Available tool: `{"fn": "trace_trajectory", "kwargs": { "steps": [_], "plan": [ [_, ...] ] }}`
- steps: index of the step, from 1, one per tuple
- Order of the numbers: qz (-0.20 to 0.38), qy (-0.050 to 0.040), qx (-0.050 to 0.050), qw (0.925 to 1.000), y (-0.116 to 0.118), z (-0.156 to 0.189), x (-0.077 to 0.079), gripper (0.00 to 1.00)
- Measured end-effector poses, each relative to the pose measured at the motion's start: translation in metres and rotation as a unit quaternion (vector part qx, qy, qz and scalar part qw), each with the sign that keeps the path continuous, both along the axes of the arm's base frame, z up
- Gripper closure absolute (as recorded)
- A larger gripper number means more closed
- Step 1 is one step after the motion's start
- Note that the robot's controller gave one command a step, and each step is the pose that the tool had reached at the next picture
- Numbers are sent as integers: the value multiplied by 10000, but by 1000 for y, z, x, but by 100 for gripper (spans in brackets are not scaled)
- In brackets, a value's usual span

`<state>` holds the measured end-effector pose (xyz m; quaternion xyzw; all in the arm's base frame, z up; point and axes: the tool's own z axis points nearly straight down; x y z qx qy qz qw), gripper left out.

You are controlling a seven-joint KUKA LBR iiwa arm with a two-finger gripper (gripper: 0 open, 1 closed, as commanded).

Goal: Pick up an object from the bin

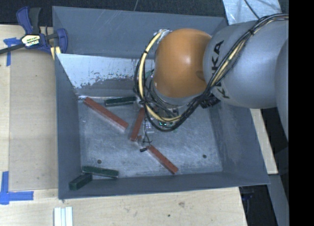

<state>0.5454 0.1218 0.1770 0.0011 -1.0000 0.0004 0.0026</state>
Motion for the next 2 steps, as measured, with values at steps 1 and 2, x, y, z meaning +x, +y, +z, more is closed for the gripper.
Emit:
{"fn": "trace_trajectory", "kwargs": {
  "steps": [1, 2],
  "plan": [
    [-10, -41, 9, 10000, 0, 5, 2, 0],
    [331, -73, 19, 9994, -35, -29, 18, 0]
  ]
}}
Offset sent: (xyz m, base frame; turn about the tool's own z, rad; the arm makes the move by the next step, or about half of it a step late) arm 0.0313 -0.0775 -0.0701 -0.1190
